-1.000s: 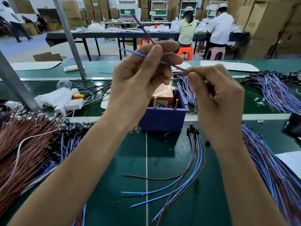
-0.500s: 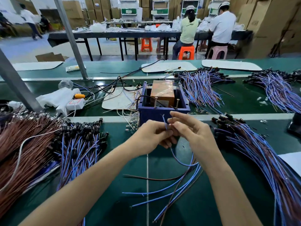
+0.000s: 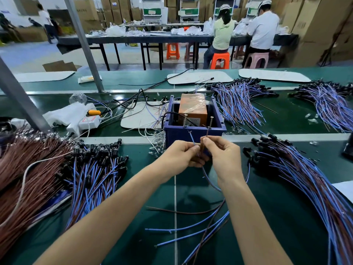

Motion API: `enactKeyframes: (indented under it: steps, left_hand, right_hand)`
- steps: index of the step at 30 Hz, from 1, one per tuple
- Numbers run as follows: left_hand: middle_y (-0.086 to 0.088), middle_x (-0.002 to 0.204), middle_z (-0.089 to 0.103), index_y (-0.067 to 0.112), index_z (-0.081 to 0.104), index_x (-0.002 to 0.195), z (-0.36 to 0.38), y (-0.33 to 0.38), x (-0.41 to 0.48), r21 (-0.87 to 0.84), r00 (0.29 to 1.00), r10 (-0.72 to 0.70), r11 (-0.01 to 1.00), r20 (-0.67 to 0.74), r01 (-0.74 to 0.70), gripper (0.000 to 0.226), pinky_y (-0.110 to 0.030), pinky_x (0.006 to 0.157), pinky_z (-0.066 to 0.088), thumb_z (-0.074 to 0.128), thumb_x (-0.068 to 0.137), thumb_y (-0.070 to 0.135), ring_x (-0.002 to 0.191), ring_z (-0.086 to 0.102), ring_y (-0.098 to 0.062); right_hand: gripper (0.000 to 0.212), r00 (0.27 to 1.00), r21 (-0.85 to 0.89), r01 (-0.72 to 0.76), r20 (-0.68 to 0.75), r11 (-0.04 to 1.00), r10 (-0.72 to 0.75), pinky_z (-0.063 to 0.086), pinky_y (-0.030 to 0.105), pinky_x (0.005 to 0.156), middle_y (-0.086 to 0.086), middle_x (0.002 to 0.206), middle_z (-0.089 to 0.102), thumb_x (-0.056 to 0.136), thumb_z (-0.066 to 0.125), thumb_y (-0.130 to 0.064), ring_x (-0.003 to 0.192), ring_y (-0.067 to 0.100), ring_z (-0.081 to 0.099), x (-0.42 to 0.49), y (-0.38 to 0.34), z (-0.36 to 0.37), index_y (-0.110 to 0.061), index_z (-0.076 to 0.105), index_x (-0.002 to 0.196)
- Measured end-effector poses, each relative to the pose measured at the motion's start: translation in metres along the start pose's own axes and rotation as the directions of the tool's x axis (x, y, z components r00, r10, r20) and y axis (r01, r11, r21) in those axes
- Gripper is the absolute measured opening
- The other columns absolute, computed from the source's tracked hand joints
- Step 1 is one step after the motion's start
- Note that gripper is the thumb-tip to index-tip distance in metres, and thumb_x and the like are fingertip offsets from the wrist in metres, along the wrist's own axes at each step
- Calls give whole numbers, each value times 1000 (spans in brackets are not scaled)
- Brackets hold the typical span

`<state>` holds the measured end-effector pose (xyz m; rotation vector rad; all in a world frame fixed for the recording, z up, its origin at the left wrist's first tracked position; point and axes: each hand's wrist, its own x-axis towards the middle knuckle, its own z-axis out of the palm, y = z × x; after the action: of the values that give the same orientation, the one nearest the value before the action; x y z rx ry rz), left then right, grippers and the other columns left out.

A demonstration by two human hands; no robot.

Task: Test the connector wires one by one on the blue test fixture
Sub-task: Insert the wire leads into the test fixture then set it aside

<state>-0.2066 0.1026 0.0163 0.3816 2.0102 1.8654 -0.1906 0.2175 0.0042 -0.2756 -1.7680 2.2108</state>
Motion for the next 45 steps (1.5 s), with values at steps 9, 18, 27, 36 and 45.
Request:
enactKeyframes:
  steps: [9, 18, 27, 36, 45]
  left_hand:
    - [-5, 61, 58, -2, 62, 108, -18, -2, 24, 126, 968, -98, 983, -232, 130, 37, -14, 43, 38, 33, 104, 20, 43, 46, -6]
    - [2, 46, 51, 6, 71, 95, -25, -6, 34, 251, 952, -154, 942, -266, 223, 42, -16, 40, 33, 36, 103, 27, 38, 38, -9]
    - [-1, 50, 48, 8, 68, 90, -25, -7, 39, 239, 952, -145, 948, -269, 212, 39, -16, 39, 30, 34, 102, 25, 38, 35, -9]
    - [-2, 52, 50, 5, 70, 95, -25, -7, 39, 237, 952, -152, 947, -265, 217, 41, -17, 40, 31, 34, 102, 25, 43, 37, -12]
    - [10, 116, 66, 30, 71, 104, -40, 13, -28, 561, 860, -251, 827, 445, -49, 52, -21, 55, 39, 41, 66, 13, 67, 53, 2]
  right_hand:
    - [13, 973, -69, -92, -218, 993, 75, 42, 19, 42, 0, 57, 57, 90, 63, -9, 34, 4, 44, 32, 14, 1, -6, 70, 79]
    - [20, 971, -102, -92, -228, 991, 67, 39, 24, 48, -5, 56, 59, 88, 66, -15, 37, 5, 44, 36, 25, 2, -20, 69, 70]
    - [19, 973, -101, -86, -225, 991, 61, 41, 25, 51, -3, 57, 60, 88, 66, -15, 40, 6, 45, 36, 27, 3, -21, 70, 71]
    - [11, 971, -114, -103, -228, 988, 75, 41, 23, 48, -1, 61, 61, 89, 65, -13, 41, 7, 45, 33, 24, 3, -11, 74, 82]
    - [48, 984, -539, -156, -13, 828, 177, 42, 20, 43, 1, 54, 65, 92, 56, -44, 44, 13, 55, 27, 4, -46, -14, 73, 59]
